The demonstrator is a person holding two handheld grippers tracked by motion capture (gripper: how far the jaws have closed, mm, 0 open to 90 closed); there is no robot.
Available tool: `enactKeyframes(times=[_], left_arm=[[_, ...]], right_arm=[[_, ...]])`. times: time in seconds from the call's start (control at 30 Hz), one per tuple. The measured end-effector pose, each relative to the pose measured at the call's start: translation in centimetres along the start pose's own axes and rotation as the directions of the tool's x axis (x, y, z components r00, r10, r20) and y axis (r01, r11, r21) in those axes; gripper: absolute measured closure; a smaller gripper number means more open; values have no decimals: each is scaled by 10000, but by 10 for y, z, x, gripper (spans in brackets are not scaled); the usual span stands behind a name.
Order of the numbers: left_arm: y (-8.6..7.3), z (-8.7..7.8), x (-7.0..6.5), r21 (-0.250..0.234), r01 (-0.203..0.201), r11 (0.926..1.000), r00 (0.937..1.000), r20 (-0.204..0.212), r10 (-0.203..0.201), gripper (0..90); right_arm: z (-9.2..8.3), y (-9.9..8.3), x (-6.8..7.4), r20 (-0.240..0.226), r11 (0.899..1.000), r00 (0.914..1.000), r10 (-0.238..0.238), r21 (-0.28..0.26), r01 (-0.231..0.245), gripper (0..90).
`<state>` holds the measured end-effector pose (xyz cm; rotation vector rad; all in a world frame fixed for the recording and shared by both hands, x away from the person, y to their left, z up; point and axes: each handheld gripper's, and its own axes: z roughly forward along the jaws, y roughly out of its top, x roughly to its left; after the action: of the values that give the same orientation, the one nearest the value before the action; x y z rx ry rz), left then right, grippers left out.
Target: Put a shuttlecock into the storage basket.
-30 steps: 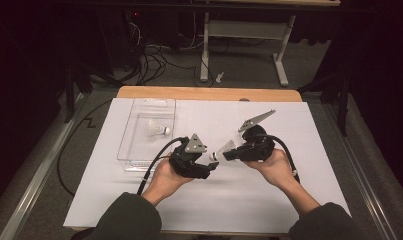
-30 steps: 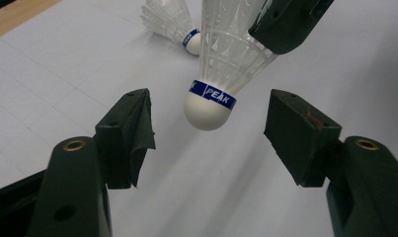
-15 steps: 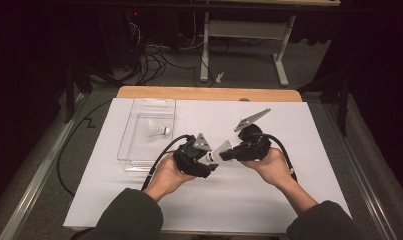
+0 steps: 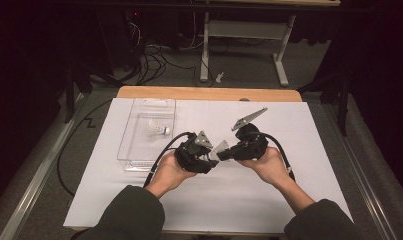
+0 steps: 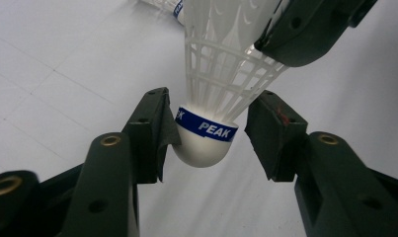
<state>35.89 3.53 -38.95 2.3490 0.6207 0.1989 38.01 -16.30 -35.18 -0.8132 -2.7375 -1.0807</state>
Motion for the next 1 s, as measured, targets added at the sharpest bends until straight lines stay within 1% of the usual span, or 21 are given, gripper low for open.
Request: enactKeyframes(times=[0.07,0.13,0.33,0.37,0.4,0.43,0.53,0.8,1.0], left_arm=[[0,0,0,19,20,10000,10000,-46,-20,541],[0,0,0,119,-61,9999,9998,-167,63,555],[0,0,0,152,-158,9998,9996,-252,161,589],[0,-1,1,281,-277,9992,9992,-285,285,595],[0,-1,1,281,-277,9992,9992,-285,285,602],[0,-1,0,348,-370,9987,9987,-339,382,612],[0,-1,0,397,-431,9983,9983,-367,446,630],[0,0,-1,632,-612,9961,9970,-436,640,646],[1,-2,-2,661,-632,9958,9963,-542,668,648]], right_arm=[[1,0,0,-9,10000,10000,-31,-22,30,900],[1,1,0,-7,10000,10000,-25,-20,25,900],[1,0,-1,-9,10000,10000,43,-70,-43,900],[2,1,-2,-12,10000,10000,61,-64,-61,900],[2,1,-2,-12,10000,10000,61,-64,-61,900],[2,1,-2,-3,9999,10000,65,-85,-65,900],[2,1,-3,1,9999,10000,73,-89,-73,900],[3,1,-3,-13,9999,10000,97,-117,-97,900],[3,1,-3,19,9997,10000,88,-228,-87,898]])
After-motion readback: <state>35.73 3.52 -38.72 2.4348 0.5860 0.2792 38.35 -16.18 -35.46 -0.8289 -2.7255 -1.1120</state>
